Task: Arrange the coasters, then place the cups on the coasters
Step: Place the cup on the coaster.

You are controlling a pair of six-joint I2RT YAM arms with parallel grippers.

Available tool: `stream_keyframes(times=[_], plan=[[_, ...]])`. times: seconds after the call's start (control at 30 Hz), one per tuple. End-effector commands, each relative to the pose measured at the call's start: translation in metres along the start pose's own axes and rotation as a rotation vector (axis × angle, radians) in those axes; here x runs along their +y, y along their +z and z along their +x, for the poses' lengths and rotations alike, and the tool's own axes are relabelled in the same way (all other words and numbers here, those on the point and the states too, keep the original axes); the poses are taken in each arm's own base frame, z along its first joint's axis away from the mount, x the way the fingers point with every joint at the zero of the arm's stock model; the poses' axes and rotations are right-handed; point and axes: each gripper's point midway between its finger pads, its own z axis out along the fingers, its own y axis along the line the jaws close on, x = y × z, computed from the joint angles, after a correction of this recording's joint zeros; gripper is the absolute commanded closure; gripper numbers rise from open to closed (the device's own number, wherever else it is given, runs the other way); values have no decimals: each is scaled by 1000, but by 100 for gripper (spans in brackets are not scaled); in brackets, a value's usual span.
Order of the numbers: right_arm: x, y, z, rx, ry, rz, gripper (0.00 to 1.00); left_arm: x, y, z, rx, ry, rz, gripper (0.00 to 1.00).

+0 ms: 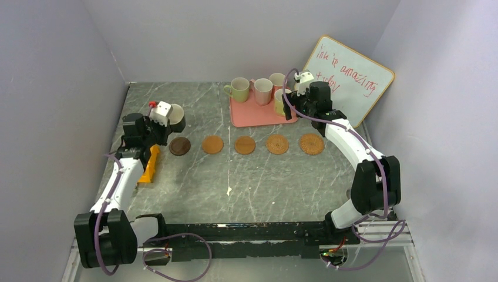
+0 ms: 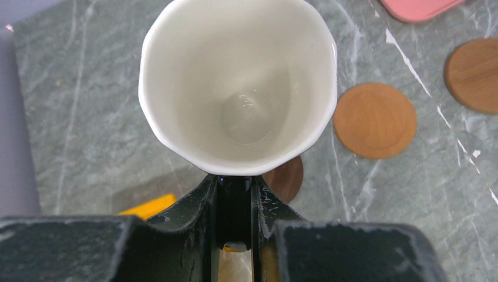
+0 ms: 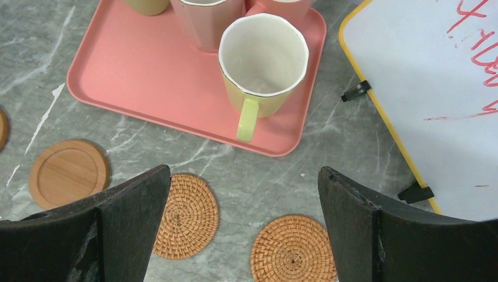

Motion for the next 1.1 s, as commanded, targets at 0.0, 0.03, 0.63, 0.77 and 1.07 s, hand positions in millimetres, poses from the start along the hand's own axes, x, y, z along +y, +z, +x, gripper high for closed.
stream_keyframes(times=[0.0, 0.03, 0.63, 0.77, 1.07], plan=[[2, -15, -24, -79, 12, -12, 0, 2, -5, -43, -184, 37, -2, 95], [2, -16, -25, -83, 11, -14, 0, 3, -6, -41, -174, 35, -7, 95], [3, -16, -24, -87, 9, -21, 0, -9, -18, -26, -231, 111, -5, 95], [2, -16, -24, -88, 3, -18, 0, -1, -18, -18, -193, 95, -51, 95], [3, -13, -21, -77, 3, -27, 0, 1, -10, -4, -141, 76, -55, 95]])
